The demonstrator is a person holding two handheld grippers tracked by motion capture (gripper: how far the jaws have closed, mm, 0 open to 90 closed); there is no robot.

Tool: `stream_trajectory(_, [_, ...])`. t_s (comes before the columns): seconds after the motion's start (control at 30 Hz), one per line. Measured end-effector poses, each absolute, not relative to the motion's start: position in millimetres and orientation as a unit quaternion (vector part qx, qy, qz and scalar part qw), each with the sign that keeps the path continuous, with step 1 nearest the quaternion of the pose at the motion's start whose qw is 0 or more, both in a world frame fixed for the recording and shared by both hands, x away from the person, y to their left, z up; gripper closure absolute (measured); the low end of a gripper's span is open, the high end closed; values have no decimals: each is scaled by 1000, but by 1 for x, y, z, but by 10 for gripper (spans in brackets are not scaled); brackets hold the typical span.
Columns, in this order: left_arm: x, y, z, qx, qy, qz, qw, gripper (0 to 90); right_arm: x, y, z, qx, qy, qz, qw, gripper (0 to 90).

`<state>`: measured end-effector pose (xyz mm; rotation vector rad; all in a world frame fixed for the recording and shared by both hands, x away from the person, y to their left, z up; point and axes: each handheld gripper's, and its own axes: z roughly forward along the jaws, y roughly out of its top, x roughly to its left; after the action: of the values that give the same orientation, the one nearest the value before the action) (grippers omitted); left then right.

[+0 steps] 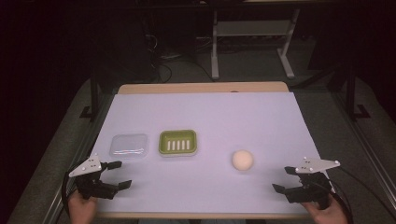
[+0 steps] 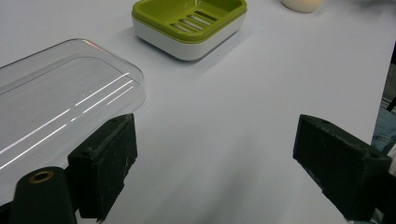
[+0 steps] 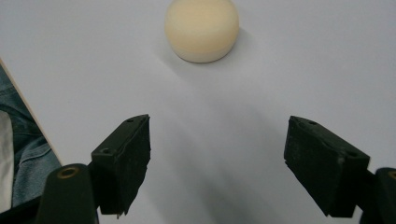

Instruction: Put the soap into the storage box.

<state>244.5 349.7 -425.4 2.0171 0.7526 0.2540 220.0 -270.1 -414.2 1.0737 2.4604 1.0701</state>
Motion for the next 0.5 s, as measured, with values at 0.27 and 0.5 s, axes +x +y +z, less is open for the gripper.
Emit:
stream_trajectory(0.27, [242, 350, -426, 823, 308, 101, 467, 129, 227, -264, -412, 365, 851, 358, 117, 218])
stream_trajectory(0.5, [241, 348, -425, 821, 306, 105, 470, 129, 237, -256, -406, 350, 863, 346, 112, 206])
